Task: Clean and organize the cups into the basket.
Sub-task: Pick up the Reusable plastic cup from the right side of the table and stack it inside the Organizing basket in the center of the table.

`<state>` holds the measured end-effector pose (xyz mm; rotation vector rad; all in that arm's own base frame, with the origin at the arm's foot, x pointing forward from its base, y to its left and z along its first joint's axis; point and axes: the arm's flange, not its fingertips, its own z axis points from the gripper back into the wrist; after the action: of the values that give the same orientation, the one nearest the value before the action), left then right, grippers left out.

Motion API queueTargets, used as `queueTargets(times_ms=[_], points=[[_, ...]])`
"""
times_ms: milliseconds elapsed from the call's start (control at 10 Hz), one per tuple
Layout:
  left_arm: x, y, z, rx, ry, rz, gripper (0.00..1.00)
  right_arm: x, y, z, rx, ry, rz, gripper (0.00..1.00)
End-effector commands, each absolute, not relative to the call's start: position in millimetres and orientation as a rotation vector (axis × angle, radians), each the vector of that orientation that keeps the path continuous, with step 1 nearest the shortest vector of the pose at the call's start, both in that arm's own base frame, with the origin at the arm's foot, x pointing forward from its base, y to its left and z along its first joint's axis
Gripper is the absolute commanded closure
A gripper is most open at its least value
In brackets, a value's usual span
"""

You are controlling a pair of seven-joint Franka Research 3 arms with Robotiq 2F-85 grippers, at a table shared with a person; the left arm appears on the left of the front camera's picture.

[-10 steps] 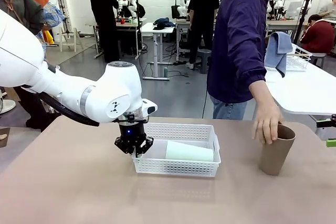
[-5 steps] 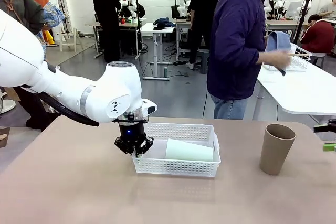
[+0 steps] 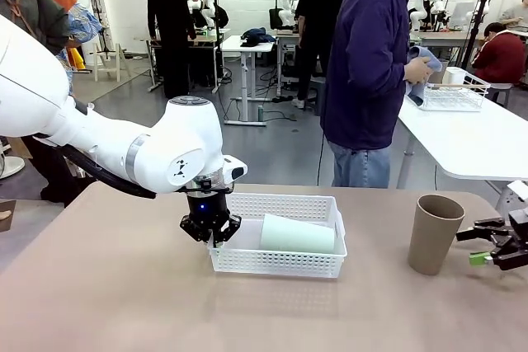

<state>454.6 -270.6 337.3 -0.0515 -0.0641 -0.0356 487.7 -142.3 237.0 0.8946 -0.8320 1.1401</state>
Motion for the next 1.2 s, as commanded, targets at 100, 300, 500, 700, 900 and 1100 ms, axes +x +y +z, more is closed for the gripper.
queueTargets(times_ms=[100, 300, 500, 700, 900, 1100], points=[[454, -271, 336, -0.052, -0.068, -0.038, 1.00, 499, -137, 239, 0.911, -0.800, 1.161, 0.00], [454, -271, 336, -0.052, -0.068, -0.038, 1.00, 499, -128, 240, 0.921, -0.838, 1.192, 0.00], [454, -271, 336, -0.052, -0.068, -0.038, 1.00, 500, -119, 240, 0.951, -0.901, 1.254, 0.00], [454, -271, 336, -0.052, -0.068, -0.038, 1.00, 501, -108, 237, 0.981, -0.940, 1.314, 0.00], [454, -271, 336, -0.052, -0.068, -0.038, 1.00, 501, -99, 235, 1.006, -0.920, 1.328, 0.00], [454, -271, 336, -0.052, -0.068, -0.038, 1.00, 500, -89, 233, 1.039, -0.905, 1.346, 0.00]])
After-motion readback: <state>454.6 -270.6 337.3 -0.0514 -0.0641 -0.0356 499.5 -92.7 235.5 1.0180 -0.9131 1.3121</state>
